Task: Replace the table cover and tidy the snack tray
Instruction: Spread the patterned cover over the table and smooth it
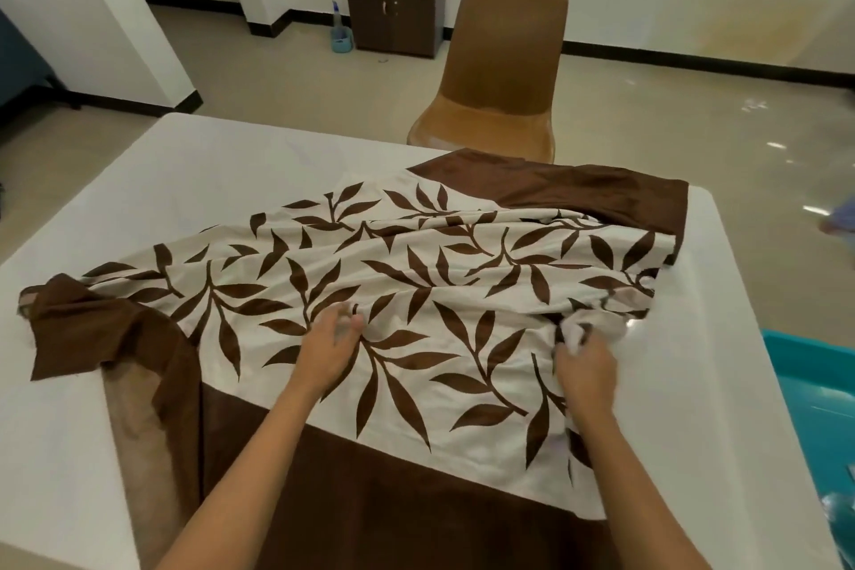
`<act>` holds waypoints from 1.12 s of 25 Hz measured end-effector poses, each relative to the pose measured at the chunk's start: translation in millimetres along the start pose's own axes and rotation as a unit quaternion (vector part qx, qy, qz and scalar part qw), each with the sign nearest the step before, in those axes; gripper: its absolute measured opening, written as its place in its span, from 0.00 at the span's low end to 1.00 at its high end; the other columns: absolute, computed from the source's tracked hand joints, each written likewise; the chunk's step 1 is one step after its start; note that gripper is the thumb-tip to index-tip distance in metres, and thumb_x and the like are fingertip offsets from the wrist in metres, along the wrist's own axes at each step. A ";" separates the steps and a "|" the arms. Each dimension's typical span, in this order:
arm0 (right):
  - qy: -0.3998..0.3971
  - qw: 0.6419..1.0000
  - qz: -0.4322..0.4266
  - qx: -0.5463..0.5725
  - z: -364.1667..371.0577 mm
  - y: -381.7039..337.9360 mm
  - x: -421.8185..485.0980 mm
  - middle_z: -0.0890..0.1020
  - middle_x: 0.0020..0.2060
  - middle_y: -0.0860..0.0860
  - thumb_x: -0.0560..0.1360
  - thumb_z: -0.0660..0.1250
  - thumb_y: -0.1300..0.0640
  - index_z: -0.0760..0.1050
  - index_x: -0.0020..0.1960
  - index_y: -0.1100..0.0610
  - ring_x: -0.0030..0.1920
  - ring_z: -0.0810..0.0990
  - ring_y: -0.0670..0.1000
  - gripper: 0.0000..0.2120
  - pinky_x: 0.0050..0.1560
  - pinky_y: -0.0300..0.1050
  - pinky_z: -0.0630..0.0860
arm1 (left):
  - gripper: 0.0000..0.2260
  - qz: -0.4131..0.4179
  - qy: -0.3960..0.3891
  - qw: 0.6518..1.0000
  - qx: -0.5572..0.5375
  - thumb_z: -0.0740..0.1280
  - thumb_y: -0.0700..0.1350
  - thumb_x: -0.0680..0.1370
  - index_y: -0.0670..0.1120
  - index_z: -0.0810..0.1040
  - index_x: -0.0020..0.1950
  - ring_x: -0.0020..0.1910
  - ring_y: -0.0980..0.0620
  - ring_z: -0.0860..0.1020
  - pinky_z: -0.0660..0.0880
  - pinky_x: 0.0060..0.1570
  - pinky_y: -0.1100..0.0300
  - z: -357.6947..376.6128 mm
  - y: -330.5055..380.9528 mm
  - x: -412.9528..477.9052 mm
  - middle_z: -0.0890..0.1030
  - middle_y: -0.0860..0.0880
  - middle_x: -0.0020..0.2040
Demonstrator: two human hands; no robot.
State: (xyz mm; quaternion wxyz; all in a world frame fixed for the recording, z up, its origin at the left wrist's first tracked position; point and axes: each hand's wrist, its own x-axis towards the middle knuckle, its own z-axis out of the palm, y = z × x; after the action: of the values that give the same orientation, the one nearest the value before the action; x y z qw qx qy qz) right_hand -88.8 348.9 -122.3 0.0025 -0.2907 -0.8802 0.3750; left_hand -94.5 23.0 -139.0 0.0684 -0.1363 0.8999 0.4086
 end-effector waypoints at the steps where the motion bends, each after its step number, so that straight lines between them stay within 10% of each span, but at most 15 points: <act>1: -0.053 0.995 -0.088 -0.015 17.4 -26.5 -18.3 0.77 0.53 0.54 0.76 0.64 0.59 0.70 0.61 0.58 0.51 0.77 0.54 0.13 0.50 0.48 0.75 | 0.25 -0.014 -0.060 0.994 -0.093 0.56 0.64 0.78 0.50 0.73 0.67 0.66 0.50 0.72 0.69 0.60 0.60 8.6 20.0 -3.5 0.75 0.49 0.66; 3: -0.215 0.950 -0.217 -0.058 58.2 -65.3 -60.9 0.76 0.54 0.51 0.77 0.63 0.57 0.69 0.62 0.55 0.52 0.76 0.51 0.14 0.52 0.46 0.76 | 0.25 -0.016 -0.153 0.967 -0.201 0.56 0.68 0.75 0.53 0.80 0.58 0.56 0.54 0.79 0.73 0.51 0.64 24.4 49.9 -6.9 0.82 0.52 0.57; 6: -0.335 0.924 -0.180 0.045 77.4 -63.6 -86.2 0.81 0.49 0.53 0.79 0.59 0.58 0.76 0.56 0.54 0.46 0.81 0.51 0.09 0.50 0.47 0.80 | 0.21 0.026 -0.127 0.982 -0.139 0.66 0.62 0.74 0.44 0.81 0.48 0.41 0.51 0.80 0.76 0.42 0.53 37.5 58.7 -9.4 0.83 0.47 0.42; 9: -0.186 0.973 -0.119 0.067 69.9 -26.2 -74.3 0.79 0.51 0.53 0.79 0.61 0.61 0.77 0.56 0.56 0.51 0.78 0.49 0.09 0.52 0.37 0.73 | 0.15 -0.044 -0.087 0.980 -0.174 0.63 0.52 0.79 0.40 0.81 0.48 0.44 0.47 0.81 0.77 0.49 0.44 34.9 42.2 -8.2 0.83 0.42 0.43; 13: -0.187 0.975 -0.117 0.009 80.2 -20.9 -69.5 0.72 0.51 0.51 0.74 0.68 0.53 0.70 0.58 0.55 0.50 0.73 0.49 0.15 0.48 0.36 0.70 | 0.20 -0.115 -0.131 0.938 -0.299 0.56 0.60 0.80 0.49 0.81 0.49 0.50 0.50 0.83 0.77 0.47 0.59 34.9 48.3 -12.7 0.85 0.49 0.47; 17: -0.066 0.974 -0.158 -0.148 78.9 -9.6 -59.2 0.76 0.49 0.51 0.76 0.66 0.51 0.74 0.54 0.54 0.50 0.74 0.53 0.10 0.49 0.44 0.71 | 0.22 0.014 0.071 0.997 -0.014 0.50 0.58 0.82 0.50 0.69 0.70 0.72 0.47 0.66 0.63 0.71 0.46 21.9 10.0 -7.5 0.71 0.47 0.70; 20: -0.044 0.977 -0.172 -0.121 62.5 13.3 -48.3 0.79 0.41 0.49 0.75 0.68 0.50 0.76 0.43 0.55 0.45 0.74 0.51 0.08 0.46 0.46 0.68 | 0.28 -0.069 0.016 0.974 0.215 0.45 0.61 0.81 0.54 0.42 0.79 0.78 0.43 0.41 0.40 0.73 0.39 -1.3 -54.6 -1.0 0.43 0.47 0.80; 28: 0.166 0.983 -0.011 -0.073 -39.4 94.8 18.7 0.79 0.42 0.57 0.74 0.69 0.58 0.79 0.43 0.60 0.45 0.77 0.62 0.05 0.52 0.54 0.66 | 0.30 -0.158 0.033 0.953 0.258 0.43 0.65 0.79 0.57 0.40 0.78 0.78 0.45 0.38 0.37 0.71 0.38 -36.8 -104.7 2.2 0.39 0.52 0.79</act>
State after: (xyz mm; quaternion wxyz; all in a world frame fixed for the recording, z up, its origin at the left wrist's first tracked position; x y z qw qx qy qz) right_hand -47.2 436.5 -160.7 0.1316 -0.3386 -0.8957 0.2563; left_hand -65.5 -71.1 -190.4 0.1357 -0.2679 0.9432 0.1420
